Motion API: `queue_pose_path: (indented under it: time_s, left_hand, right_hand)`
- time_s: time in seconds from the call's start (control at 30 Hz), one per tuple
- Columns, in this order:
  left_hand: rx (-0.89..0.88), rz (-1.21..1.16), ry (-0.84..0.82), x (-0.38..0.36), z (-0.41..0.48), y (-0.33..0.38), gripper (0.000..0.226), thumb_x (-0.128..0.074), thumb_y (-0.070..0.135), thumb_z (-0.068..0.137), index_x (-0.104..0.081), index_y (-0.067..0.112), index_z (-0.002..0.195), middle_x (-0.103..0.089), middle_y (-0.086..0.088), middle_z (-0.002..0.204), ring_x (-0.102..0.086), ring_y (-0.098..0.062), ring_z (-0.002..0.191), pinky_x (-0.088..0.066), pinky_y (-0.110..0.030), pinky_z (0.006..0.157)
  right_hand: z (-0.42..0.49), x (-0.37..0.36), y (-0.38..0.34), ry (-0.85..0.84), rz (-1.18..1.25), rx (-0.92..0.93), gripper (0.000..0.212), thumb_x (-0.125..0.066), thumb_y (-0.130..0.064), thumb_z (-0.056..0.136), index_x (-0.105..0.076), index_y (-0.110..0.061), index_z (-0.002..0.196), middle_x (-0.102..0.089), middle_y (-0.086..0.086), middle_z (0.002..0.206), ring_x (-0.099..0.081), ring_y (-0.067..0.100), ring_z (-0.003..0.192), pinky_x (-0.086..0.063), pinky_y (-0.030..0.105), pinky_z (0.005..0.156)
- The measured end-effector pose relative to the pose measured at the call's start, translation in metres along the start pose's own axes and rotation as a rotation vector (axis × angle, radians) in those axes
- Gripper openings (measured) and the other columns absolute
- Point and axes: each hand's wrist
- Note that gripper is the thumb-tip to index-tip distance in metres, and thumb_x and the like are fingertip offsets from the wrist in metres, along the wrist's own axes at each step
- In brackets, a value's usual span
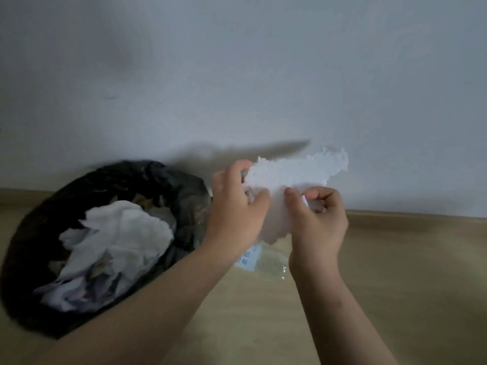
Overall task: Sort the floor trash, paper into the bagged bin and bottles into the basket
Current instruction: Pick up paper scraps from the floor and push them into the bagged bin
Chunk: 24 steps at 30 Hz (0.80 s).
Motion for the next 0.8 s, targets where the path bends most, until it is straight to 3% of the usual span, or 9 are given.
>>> queue_pose_path:
  time_s: [0.07,0.13,0.2,0.27,0.4,0.47,0.53,0.63,0.8]
  left_hand:
    - [-0.037,0.037,0.094,0.037,0.011,-0.006,0.041,-0.063,0.014,0.079,-0.047,0.030,0.113,-0.033,0.008,0.104,-0.040,0.023,0.083,-0.024,0.012,0.070]
    - [-0.048,0.122,0.171,0.071,0.019,-0.014,0.041,-0.063,0.012,0.079,-0.051,0.021,0.118,-0.035,0.003,0.109,-0.039,0.006,0.077,-0.025,0.009,0.072]
    - [-0.039,0.200,0.239,0.103,0.024,-0.026,0.040,-0.062,0.010,0.079,-0.053,0.014,0.118,-0.039,-0.002,0.110,-0.037,0.001,0.087,-0.028,-0.002,0.076]
    - [-0.031,0.252,0.319,0.130,0.026,-0.037,0.039,-0.061,0.006,0.078,-0.053,0.012,0.116,-0.038,-0.001,0.109,-0.039,-0.005,0.091,-0.029,-0.010,0.077]
    - [0.100,0.389,0.345,0.174,0.027,-0.068,0.041,-0.057,0.010,0.077,-0.050,0.014,0.118,-0.039,-0.006,0.117,-0.037,-0.008,0.082,-0.032,-0.022,0.074]
    - [0.232,0.545,0.232,0.191,0.026,-0.087,0.042,-0.054,0.018,0.080,-0.045,0.015,0.121,-0.040,-0.010,0.123,-0.041,-0.020,0.086,-0.033,-0.030,0.073]
    - [0.340,0.777,0.016,0.201,0.019,-0.105,0.044,-0.050,0.027,0.084,-0.040,0.018,0.125,-0.042,-0.010,0.124,-0.045,-0.026,0.094,-0.036,-0.033,0.071]
    - [0.400,1.020,-0.309,0.193,0.005,-0.129,0.042,-0.041,0.032,0.089,-0.036,0.016,0.128,-0.046,-0.012,0.125,-0.049,-0.030,0.106,-0.039,-0.035,0.074]
    - [0.409,1.103,-0.426,0.178,0.011,-0.134,0.037,-0.039,0.027,0.091,-0.037,0.012,0.125,-0.045,-0.015,0.130,-0.046,-0.034,0.115,-0.038,-0.036,0.085]
  right_hand:
    - [-0.014,-0.027,-0.012,-0.134,-0.033,0.040,0.020,-0.070,-0.031,0.063,-0.053,-0.040,0.061,-0.057,0.011,0.097,-0.058,0.029,0.089,-0.051,0.046,0.081]
    - [-0.027,-0.051,-0.011,-0.269,-0.090,0.066,0.027,-0.074,-0.023,0.069,-0.050,-0.034,0.063,-0.054,0.006,0.100,-0.058,0.019,0.087,-0.051,0.043,0.083]
    - [-0.041,-0.076,-0.006,-0.386,-0.139,0.077,0.029,-0.072,-0.017,0.074,-0.048,-0.031,0.066,-0.047,-0.002,0.099,-0.053,0.002,0.082,-0.050,0.027,0.081]
    - [-0.052,-0.101,-0.005,-0.500,-0.198,0.082,0.028,-0.070,-0.019,0.077,-0.046,-0.030,0.067,-0.044,-0.005,0.097,-0.049,-0.006,0.074,-0.044,0.010,0.069]
    - [-0.069,-0.141,0.008,-0.724,-0.525,0.224,0.015,-0.058,-0.024,0.086,-0.046,-0.022,0.078,-0.041,-0.002,0.101,-0.047,0.010,0.073,-0.038,0.011,0.058]
    - [-0.081,-0.152,0.021,-0.839,-0.834,0.382,0.012,-0.050,-0.024,0.091,-0.042,-0.014,0.093,-0.043,0.006,0.108,-0.048,0.023,0.081,-0.038,0.029,0.062]
    - [-0.092,-0.158,0.032,-0.904,-1.095,0.490,0.012,-0.047,-0.021,0.092,-0.038,-0.014,0.097,-0.049,0.012,0.109,-0.050,0.029,0.091,-0.033,0.033,0.063]
    - [-0.099,-0.160,0.046,-0.958,-1.314,0.484,0.023,-0.046,-0.017,0.092,-0.043,-0.010,0.115,-0.053,0.016,0.116,-0.051,0.033,0.105,-0.031,0.033,0.068]
    - [-0.096,-0.162,0.050,-1.033,-1.510,0.449,0.034,-0.045,-0.025,0.095,-0.046,-0.011,0.126,-0.045,0.017,0.131,-0.033,0.032,0.125,-0.035,0.036,0.088]
Point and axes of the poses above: each hand's wrist, its own z-axis towards the middle knuckle, its own x-axis out of the back of the hand, y = z × x
